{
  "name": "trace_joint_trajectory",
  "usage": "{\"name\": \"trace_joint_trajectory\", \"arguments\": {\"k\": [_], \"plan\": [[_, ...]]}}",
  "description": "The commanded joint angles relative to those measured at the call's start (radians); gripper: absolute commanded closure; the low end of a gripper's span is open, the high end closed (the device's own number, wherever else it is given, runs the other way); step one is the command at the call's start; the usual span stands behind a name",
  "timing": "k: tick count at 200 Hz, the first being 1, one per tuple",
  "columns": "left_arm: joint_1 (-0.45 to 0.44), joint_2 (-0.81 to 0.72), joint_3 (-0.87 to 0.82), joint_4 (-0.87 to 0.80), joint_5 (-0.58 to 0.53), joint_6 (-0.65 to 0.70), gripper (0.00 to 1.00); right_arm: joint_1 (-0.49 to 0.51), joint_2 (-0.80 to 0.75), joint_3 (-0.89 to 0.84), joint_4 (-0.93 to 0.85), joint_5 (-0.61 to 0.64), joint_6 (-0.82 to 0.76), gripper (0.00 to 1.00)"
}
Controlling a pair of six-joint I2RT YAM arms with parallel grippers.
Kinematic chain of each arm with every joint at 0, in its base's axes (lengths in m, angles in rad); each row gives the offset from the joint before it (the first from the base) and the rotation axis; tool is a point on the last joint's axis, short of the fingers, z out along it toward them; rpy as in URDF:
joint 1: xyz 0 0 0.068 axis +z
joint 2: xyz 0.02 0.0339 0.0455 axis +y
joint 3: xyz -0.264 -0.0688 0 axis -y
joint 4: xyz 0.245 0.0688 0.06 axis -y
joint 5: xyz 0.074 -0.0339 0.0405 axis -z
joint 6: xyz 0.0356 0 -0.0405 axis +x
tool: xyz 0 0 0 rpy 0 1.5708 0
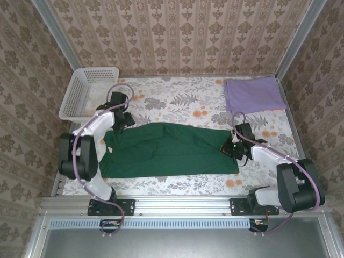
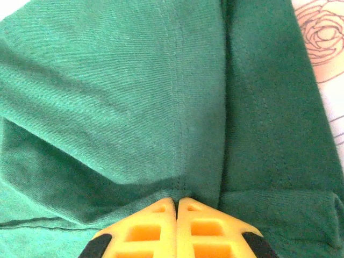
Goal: Fold and stack the t-shirts
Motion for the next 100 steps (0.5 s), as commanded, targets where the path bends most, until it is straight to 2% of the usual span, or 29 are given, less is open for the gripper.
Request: {"name": "trace_joint_trajectory", "arguments": {"k": [1,13,35,77,100], "plan": [[0.039,0.126,0.093,-0.047,0.110,0.062,0.50,0.009,-0.002,-0.012,0.022,-0.020,0.010,0.98],[0.048,0.192,0.144,-0.067,0.135,0.078,0.54,0.010,-0.004,-0.014,0.024,-0.020,0.010,0.98],[0.048,0.251,0.189,-0.084,0.139,0.096,0.52,0.010,-0.004,-0.017,0.025,-0.020,0.009,0.98],[0.044,0.260,0.182,-0.068,0.191,0.106,0.56,0.012,0.001,-0.013,0.026,-0.019,0.010,0.98],[0.035,0.244,0.162,-0.056,0.210,0.113,0.52,0.013,0.004,-0.010,0.023,-0.016,0.010,0.98]]}}
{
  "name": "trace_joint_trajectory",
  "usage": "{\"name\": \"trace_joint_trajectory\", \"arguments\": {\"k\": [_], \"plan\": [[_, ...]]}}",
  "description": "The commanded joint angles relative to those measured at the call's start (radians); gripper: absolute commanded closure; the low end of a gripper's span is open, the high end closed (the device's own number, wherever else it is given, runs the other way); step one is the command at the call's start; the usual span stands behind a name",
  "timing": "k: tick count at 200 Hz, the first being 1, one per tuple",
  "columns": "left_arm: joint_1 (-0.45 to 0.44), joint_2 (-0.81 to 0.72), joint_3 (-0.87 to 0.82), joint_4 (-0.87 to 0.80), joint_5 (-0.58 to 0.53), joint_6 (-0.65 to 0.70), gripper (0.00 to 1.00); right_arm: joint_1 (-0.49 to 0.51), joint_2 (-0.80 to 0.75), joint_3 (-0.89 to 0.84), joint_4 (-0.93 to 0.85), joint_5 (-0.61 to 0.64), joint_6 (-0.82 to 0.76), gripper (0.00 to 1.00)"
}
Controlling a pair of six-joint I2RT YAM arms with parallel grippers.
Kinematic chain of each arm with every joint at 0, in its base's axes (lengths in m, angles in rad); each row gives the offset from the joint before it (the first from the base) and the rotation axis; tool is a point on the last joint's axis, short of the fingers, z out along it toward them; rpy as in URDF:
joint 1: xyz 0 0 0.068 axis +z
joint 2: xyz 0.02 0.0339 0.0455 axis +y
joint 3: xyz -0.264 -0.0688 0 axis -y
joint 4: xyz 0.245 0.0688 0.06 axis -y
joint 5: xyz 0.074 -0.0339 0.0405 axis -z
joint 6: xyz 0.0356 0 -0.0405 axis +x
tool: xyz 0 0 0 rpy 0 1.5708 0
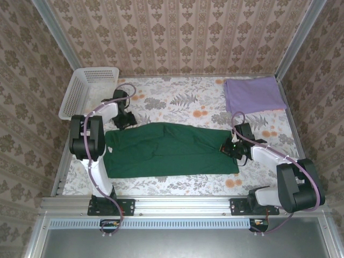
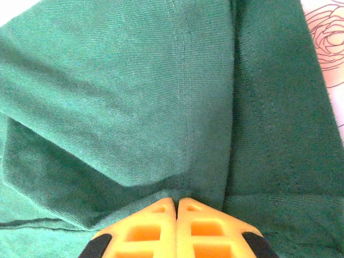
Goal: Fold and stack the t-shirts
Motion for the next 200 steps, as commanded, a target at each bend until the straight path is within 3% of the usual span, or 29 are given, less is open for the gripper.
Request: {"name": "trace_joint_trajectory", "arguments": {"k": [1,62,114,145,200], "plan": [[-0.009,-0.016,-0.003,-0.019,0.054,0.031,0.52,0.009,0.004,-0.008,0.013,-0.016,0.010,0.98],[-0.044,-0.064,-0.063,0.026,0.091,0.050,0.55,0.018,0.006,-0.005,0.007,-0.004,0.010,0.98],[-0.080,-0.129,-0.098,0.061,0.049,0.082,0.59,0.024,0.006,0.000,0.001,0.007,0.010,0.99],[-0.087,-0.168,-0.136,0.096,0.036,0.091,0.54,0.026,0.007,0.001,-0.002,0.010,0.010,0.99],[-0.092,-0.178,-0.164,0.109,0.023,0.094,0.65,0.031,0.007,0.005,-0.006,0.016,0.009,0.99]]}}
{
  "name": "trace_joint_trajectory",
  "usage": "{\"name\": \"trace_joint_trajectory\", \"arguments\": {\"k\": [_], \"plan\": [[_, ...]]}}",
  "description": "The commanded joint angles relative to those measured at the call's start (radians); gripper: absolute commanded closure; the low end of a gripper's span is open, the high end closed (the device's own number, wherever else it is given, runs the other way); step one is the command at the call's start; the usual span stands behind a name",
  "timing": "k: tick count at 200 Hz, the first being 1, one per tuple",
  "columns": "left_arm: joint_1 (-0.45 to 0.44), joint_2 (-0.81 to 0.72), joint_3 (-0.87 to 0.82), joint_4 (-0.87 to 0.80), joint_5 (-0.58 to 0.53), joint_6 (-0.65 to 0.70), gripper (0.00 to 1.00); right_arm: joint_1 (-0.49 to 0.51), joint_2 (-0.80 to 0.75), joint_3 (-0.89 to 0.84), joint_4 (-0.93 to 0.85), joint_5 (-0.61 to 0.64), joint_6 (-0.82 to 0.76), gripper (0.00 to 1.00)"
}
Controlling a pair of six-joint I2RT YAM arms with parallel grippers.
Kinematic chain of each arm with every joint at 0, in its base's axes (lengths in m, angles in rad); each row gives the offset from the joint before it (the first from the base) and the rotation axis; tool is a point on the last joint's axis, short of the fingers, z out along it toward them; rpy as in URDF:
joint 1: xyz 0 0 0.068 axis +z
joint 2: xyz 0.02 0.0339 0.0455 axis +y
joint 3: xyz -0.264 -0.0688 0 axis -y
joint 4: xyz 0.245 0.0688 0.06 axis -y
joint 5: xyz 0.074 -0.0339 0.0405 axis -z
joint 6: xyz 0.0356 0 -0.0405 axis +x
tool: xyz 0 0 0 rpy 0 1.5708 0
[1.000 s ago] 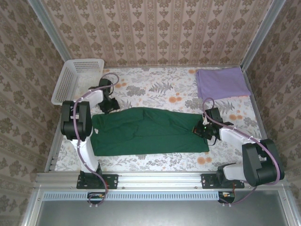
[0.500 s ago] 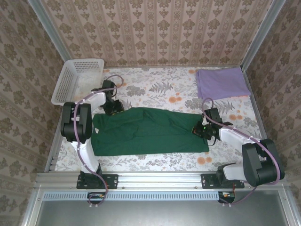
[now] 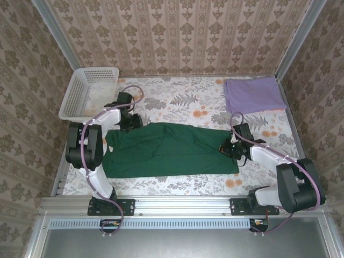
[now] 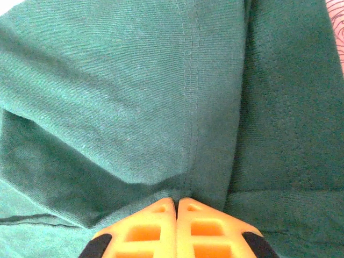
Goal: Fold and stack the t-shirts
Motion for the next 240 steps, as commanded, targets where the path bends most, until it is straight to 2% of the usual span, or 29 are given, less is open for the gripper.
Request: {"name": "trace_joint_trajectory", "arguments": {"k": [1,50,69,106,120,159,176,188,198,220,240], "plan": [[-0.009,-0.029,-0.024,0.009,-0.019,0.023,0.65,0.011,0.006,0.005,-0.005,0.011,0.009,0.99],[-0.011,-0.042,-0.052,0.001,-0.064,0.023,0.67,0.011,0.007,0.006,-0.009,0.014,0.008,0.99],[-0.011,-0.052,-0.059,0.006,-0.075,0.021,0.78,0.012,0.008,0.006,-0.008,0.015,0.008,0.99],[-0.023,-0.071,-0.060,0.017,-0.102,0.029,0.90,0.015,0.007,0.008,-0.009,0.017,0.008,0.99],[-0.031,-0.088,-0.068,0.033,-0.108,0.035,1.00,0.014,0.007,0.008,-0.011,0.018,0.009,0.99],[-0.043,-0.117,-0.091,0.061,-0.112,0.043,1.00,0.017,0.009,0.009,-0.010,0.020,0.008,0.99],[-0.043,-0.117,-0.081,0.018,-0.147,0.030,1.00,0.016,0.009,0.009,-0.011,0.020,0.009,0.99],[-0.042,-0.121,-0.069,-0.052,-0.240,-0.003,0.79,0.016,0.009,0.009,-0.013,0.021,0.008,0.99],[-0.033,-0.129,-0.079,-0.079,-0.288,-0.021,0.68,0.017,0.009,0.009,-0.013,0.020,0.008,0.99],[0.004,-0.172,-0.142,-0.066,-0.269,-0.053,0.59,0.017,0.010,0.010,-0.012,0.021,0.007,0.99],[0.031,-0.207,-0.193,-0.023,-0.244,-0.055,0.57,0.019,0.011,0.012,-0.014,0.021,0.008,0.99]]}}
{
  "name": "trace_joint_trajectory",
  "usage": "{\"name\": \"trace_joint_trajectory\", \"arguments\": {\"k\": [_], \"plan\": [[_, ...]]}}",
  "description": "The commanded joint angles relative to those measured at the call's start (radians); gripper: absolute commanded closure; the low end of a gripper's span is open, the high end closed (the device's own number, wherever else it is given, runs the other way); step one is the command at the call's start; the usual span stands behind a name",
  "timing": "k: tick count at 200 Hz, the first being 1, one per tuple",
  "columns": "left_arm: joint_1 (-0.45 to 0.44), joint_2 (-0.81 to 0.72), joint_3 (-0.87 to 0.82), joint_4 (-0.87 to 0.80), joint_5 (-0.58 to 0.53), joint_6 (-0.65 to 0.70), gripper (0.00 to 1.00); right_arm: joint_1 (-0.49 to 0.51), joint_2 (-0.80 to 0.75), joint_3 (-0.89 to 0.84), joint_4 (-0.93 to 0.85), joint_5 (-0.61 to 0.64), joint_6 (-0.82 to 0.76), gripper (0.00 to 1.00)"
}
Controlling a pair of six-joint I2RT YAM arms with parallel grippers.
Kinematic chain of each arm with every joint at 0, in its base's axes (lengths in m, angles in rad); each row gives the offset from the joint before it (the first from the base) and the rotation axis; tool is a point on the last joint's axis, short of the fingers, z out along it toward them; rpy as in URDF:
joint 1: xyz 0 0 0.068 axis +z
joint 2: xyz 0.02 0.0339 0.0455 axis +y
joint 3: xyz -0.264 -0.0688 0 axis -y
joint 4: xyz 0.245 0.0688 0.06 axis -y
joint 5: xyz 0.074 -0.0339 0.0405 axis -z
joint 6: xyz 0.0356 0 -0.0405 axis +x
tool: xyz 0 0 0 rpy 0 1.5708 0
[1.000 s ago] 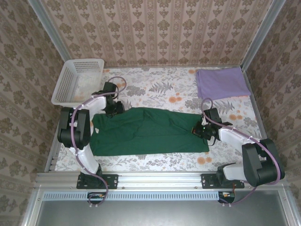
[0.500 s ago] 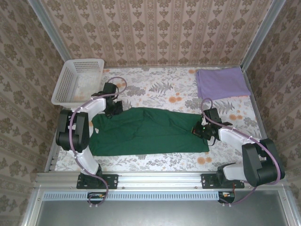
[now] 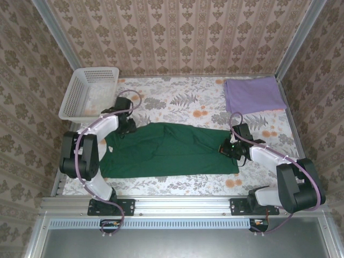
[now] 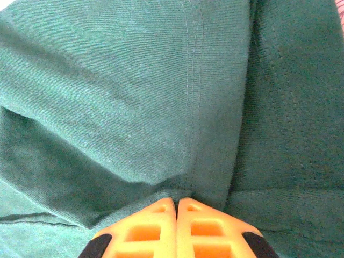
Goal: Fold and stack the t-shirts
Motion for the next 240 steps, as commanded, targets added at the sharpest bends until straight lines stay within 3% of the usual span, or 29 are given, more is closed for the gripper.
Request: {"name": "trace_joint_trajectory", "arguments": {"k": [1,30,59,89,112,187,240], "plan": [[0.034,-0.055,-0.055,-0.008,-0.020,-0.029,0.56,0.007,0.011,0.012,-0.014,0.013,0.008,0.99],[0.058,-0.025,-0.069,0.032,0.079,-0.024,0.59,0.008,0.014,0.014,-0.015,0.016,0.007,0.99],[0.058,0.011,-0.057,0.059,0.110,-0.024,0.60,0.008,0.013,0.014,-0.015,0.016,0.007,0.99],[0.058,0.028,-0.043,0.071,0.122,-0.018,0.67,0.009,0.013,0.014,-0.015,0.017,0.007,0.99],[0.058,0.026,-0.043,0.070,0.117,-0.014,0.79,0.010,0.012,0.015,-0.015,0.017,0.007,0.99],[-0.008,-0.081,-0.126,0.137,0.014,0.005,1.00,0.012,0.014,0.016,-0.018,0.022,0.007,0.99],[-0.125,-0.297,-0.293,0.311,-0.132,0.073,1.00,0.014,0.014,0.017,-0.020,0.025,0.007,0.99]]}}
